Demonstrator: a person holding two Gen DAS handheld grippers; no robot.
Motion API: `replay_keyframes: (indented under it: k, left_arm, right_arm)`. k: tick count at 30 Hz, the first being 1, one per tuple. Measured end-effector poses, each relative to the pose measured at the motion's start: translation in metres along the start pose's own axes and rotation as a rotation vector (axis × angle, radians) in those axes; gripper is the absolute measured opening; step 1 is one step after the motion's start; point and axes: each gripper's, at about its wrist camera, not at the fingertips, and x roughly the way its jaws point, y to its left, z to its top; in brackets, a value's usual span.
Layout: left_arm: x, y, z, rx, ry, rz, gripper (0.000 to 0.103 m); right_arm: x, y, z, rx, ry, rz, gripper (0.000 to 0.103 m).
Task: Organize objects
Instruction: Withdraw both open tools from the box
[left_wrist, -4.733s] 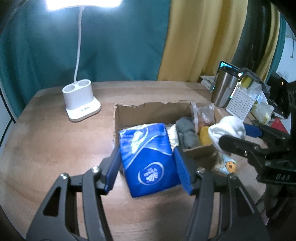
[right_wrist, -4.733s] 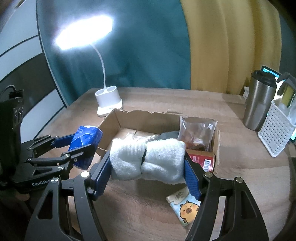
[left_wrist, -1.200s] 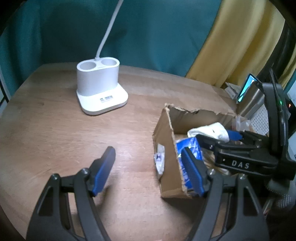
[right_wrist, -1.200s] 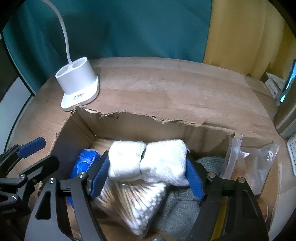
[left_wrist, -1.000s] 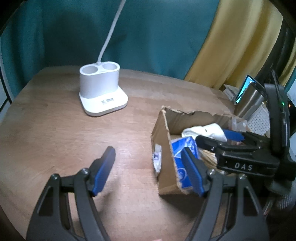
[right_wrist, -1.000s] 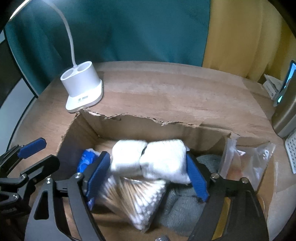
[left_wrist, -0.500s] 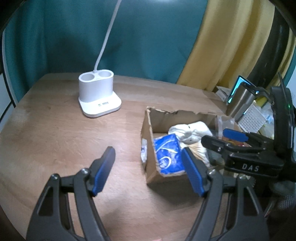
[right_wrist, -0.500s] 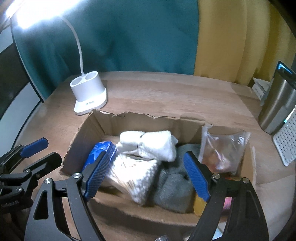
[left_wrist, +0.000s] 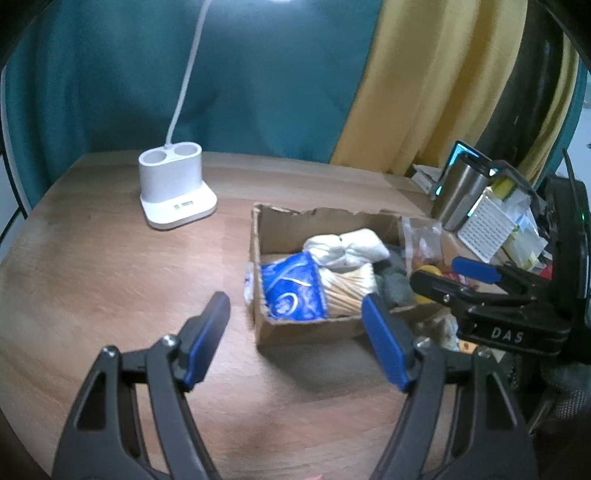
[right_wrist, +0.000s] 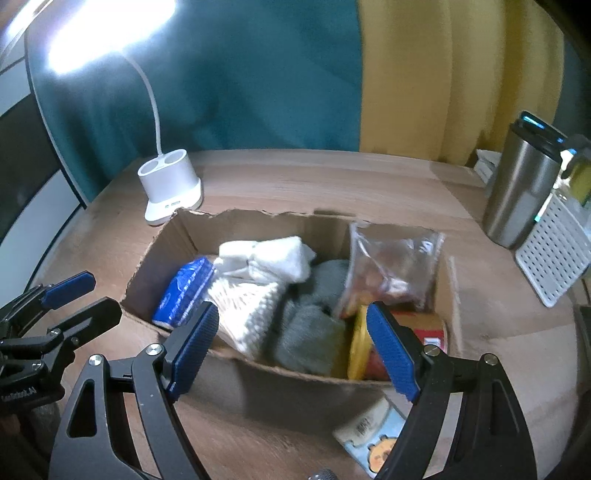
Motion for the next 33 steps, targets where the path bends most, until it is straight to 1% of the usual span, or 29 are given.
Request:
replay_keyframes:
  k: [17,29,33]
  left_arm:
    - [-0.007,-0.036,-0.020,0.043,0.014,-0.022,0.075]
    - [-0.010,-0.056,-0.034,0.055,0.028,-0.023,0.075]
    - [-0.010,-0.061,-0.041,0.056,0.040,-0.023,0.075]
  right_arm:
    - [-0.034,-0.026,-0.036,0.054,-0.030,-0.035,0.085]
    - [-0.050,-0.044,-0.064,0.082,-0.024,-0.050,0.085]
    - [-0.050,-0.050,-0.078,0.086,-0.005,-0.050,0.085]
